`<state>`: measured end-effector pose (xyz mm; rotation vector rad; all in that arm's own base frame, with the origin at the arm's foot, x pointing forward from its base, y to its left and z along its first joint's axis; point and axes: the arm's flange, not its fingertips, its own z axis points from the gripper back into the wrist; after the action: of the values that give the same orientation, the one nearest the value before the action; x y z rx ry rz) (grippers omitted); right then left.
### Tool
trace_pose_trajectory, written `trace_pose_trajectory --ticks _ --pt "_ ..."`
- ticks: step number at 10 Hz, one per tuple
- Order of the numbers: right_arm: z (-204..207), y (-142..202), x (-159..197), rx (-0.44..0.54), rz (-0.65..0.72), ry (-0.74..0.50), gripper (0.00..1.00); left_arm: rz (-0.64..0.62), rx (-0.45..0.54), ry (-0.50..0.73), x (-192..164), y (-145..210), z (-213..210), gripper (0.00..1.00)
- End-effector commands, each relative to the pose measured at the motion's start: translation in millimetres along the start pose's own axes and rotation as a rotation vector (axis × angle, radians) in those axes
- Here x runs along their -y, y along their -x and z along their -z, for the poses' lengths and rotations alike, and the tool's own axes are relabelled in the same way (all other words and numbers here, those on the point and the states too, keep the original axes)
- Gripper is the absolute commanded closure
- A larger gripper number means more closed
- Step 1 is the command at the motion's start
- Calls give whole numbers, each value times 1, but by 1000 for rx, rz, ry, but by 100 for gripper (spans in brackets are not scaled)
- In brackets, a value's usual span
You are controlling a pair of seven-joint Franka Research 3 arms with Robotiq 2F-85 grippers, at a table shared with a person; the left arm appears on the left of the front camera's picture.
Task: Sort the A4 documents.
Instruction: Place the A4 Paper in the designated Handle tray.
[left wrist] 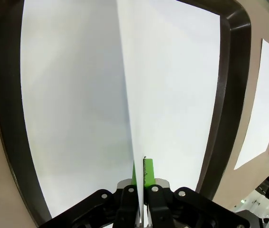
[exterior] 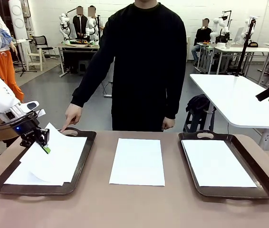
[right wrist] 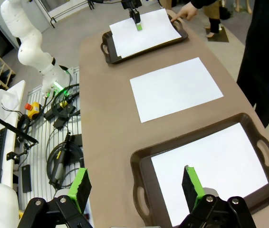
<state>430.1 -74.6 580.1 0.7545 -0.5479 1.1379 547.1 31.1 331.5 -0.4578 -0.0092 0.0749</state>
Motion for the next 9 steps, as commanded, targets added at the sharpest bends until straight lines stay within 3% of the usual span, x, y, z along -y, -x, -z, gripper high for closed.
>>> trace_pose_trajectory --ticks 1,2,3,4,5,6,7,8,9 --pt "1 -1 -1 2 -2 -1 0 -18 -15 -28 3 -6 -4 94" --pt "1 -1 -1 2 -2 -1 0 -9 -16 -24 2 -6 -5 80" --pt "1 -1 -1 2 -2 -1 0 -2 -13 -25 1 -5 -6 75" --pt "1 -1 -1 2 -2 -1 0 6 -18 -36 0 -5 -8 60" --pt "1 -1 -1 2 -2 -1 0 20 -16 -54 1 -5 -11 55" --pt "1 -1 -1 2 -2 -1 0 27 -20 -68 3 -5 -12 41" --pt "1 -1 -1 2 -2 -1 0 32 -24 -82 4 -6 -13 36" --pt "1 -1 -1 2 -2 -1 0 33 -25 -93 3 -7 -13 21" --pt "1 -1 -1 2 -2 -1 0 33 -25 -113 2 -7 -15 16"
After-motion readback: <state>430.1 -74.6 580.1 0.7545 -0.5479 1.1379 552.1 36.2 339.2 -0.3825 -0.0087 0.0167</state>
